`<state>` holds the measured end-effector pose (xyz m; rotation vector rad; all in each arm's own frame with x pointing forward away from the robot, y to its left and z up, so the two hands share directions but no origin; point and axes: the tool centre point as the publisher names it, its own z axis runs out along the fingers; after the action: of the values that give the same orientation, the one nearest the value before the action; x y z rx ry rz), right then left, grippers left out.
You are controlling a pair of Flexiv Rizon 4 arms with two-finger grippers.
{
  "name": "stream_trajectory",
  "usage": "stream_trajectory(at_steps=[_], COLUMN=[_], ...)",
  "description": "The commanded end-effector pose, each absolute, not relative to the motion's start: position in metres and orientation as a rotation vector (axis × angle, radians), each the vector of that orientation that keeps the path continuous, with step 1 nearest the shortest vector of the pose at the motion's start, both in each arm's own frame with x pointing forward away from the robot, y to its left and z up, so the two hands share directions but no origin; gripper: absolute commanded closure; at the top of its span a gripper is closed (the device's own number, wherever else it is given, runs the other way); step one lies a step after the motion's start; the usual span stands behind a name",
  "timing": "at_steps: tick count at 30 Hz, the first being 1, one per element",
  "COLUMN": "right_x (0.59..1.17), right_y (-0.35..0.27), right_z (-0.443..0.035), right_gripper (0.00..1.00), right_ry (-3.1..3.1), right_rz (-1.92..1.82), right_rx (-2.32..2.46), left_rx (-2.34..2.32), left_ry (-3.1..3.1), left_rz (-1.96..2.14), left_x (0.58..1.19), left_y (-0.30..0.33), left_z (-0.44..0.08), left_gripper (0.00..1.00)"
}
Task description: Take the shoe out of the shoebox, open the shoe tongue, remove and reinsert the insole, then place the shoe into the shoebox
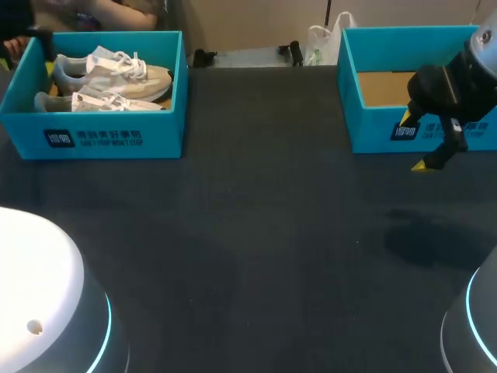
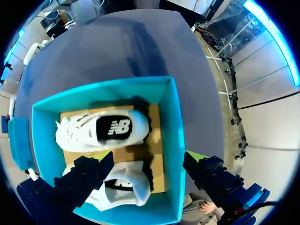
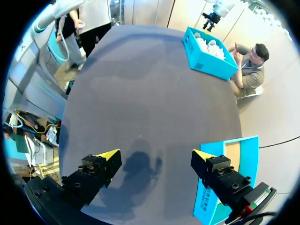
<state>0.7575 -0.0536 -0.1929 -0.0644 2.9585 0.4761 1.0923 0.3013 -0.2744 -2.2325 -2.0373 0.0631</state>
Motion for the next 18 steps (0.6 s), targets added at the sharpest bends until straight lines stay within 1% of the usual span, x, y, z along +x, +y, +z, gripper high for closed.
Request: stream_trajectory(at_steps=[1, 3, 5, 9, 10, 11, 13, 14, 18], right_x=[0.758, 0.758, 0.758, 0.758, 0.758, 0.758, 0.758, 0.758, 0.758], right_y=[-0.053, -0.053, -0.053, -0.053, -0.053, -0.053, -0.053, -0.053, -0.053], right_z=[-0.194, -0.194, -0.194, -0.194, -0.194, -0.194, -0.194, -0.194, -0.194], right_gripper=[0.00, 0.00, 0.00, 0.00, 0.00, 0.00, 0.00, 0.00, 0.00], right_ry=[2.959, 2.959, 2.959, 2.959, 2.959, 2.959, 2.959, 2.959, 2.959], right_rz=[0.474, 0.474, 0.474, 0.474, 0.474, 0.474, 0.474, 0.474, 0.474], right_rx=[-0.063, -0.063, -0.063, -0.063, -0.063, -0.063, -0.063, -0.063, -0.063], left_rx=[-2.264, -2.259, -2.257, -2.272, -2.273, -2.271, -2.279, -2.286, -2.283], left_ry=[-2.050, -2.063, -2.066, -2.067, -2.067, -2.079, -2.084, -2.092, -2.130], left_rz=[-0.014, -0.036, -0.047, -0.050, -0.051, -0.060, -0.059, -0.075, -0.088], left_x=[1.063, 1.056, 1.050, 1.043, 1.043, 1.042, 1.041, 1.041, 1.043], left_y=[0.298, 0.297, 0.296, 0.293, 0.293, 0.293, 0.293, 0.293, 0.292], left_z=[-0.281, -0.283, -0.284, -0.289, -0.291, -0.293, -0.297, -0.299, -0.305], left_gripper=[0.00, 0.10, 0.12, 0.14, 0.13, 0.15, 0.16, 0.13, 0.11])
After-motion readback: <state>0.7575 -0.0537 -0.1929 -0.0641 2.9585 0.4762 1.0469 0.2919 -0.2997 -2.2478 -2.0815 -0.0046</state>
